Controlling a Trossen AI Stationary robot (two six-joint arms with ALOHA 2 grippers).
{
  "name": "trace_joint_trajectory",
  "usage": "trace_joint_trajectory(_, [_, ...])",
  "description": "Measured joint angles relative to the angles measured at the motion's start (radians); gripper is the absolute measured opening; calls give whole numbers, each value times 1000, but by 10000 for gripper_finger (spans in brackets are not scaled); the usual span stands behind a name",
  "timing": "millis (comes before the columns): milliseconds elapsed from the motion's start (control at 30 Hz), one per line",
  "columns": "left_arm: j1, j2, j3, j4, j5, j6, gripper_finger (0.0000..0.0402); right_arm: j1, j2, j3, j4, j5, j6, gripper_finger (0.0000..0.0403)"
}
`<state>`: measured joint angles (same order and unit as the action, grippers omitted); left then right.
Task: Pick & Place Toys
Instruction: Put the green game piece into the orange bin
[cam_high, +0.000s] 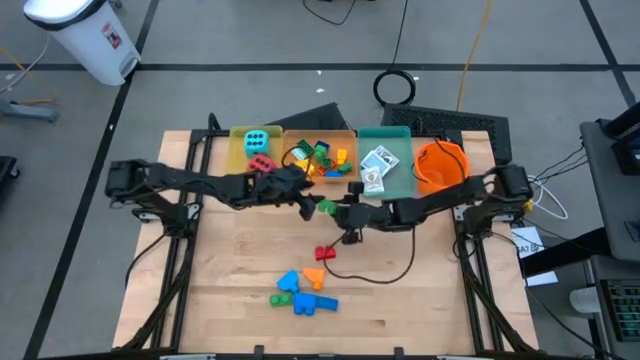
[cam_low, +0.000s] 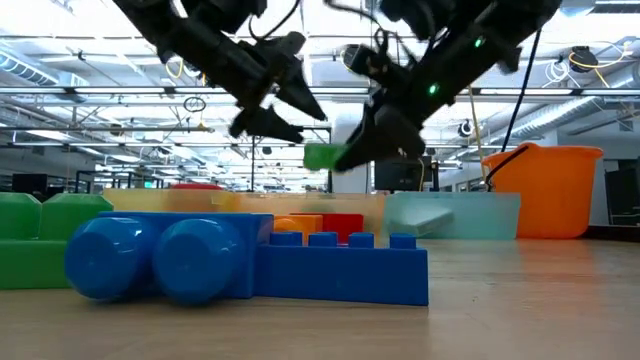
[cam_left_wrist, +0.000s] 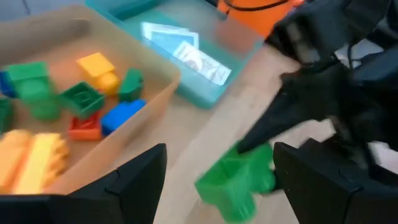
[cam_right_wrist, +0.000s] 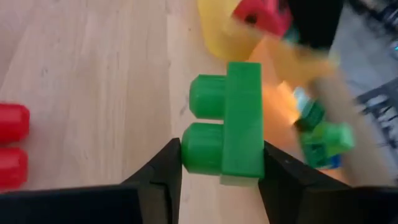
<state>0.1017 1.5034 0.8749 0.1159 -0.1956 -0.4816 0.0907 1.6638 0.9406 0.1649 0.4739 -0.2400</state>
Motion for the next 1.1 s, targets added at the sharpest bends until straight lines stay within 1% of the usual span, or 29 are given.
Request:
trace_joint_trajectory(67, [9,33,0,72,48,6,296,21,-29,0,-17,51,-27,132])
trace_joint_trajectory(167, [29,60,0,159,133,-20,296,56,-56,0,-15,156,-66,131])
trace_joint_trajectory(333, [44,80,0,227,223,-64,296,96,-73,0,34,281,-130,123])
trace_joint_trajectory(400, [42,81,0,232,247,-64,296,105,-72,-1,69,308,-157,113])
trace_joint_trajectory(467, [40,81,0,247,248,-72,296,108,-73,0,100,308,-179,96])
trace_joint_trajectory(633, [36,81,0,262,263,-79,289,108,-72,0,99,306,-187,49])
trace_joint_trajectory(733, [33,81,0,263,267,-77,264,108,-73,0,101,272,-190,26])
trace_joint_trajectory(867, [35,81,0,284,284,-69,207,102,-73,0,107,227,-191,5])
trace_joint_trajectory(1033, [26,81,-2,290,281,-12,135,99,-73,-1,100,216,-182,8])
trace_joint_trajectory(1100, [23,81,-2,300,285,-5,115,99,-73,-1,106,204,-182,10])
